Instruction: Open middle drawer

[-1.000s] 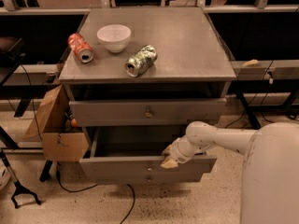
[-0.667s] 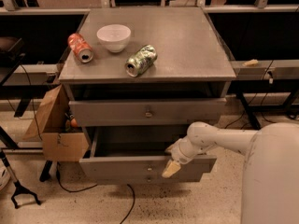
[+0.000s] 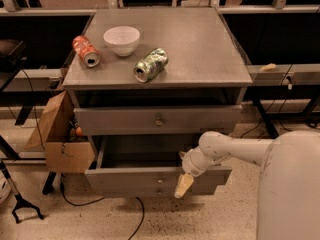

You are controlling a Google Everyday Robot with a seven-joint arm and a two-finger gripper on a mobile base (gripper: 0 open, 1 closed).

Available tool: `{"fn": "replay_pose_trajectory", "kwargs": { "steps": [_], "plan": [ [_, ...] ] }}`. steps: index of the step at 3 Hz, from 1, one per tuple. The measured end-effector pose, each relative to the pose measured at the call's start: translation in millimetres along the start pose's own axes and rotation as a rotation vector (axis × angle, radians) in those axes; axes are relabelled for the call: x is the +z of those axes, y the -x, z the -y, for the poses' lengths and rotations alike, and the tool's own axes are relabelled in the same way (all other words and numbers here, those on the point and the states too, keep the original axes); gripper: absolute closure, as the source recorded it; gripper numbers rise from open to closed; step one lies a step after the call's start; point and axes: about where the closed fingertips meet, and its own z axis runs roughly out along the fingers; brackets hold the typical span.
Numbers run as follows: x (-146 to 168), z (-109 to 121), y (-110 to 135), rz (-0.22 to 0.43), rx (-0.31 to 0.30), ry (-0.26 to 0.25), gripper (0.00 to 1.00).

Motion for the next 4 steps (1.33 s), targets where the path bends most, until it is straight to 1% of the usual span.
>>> {"fn": "replay_pose_trajectory", "kwargs": {
  "steps": [1, 2, 3, 4],
  "plan": [
    [-3, -13, -9, -0.022, 0.007, 0.004, 0.0],
    [-8, -33, -27, -0.048, 0.038, 0.009, 0.0],
    [-13, -42, -35, -0.059, 0.05, 0.011, 0.16],
    [-17, -40, -33, -0.059, 0.05, 0.011, 0.4]
  ]
}}
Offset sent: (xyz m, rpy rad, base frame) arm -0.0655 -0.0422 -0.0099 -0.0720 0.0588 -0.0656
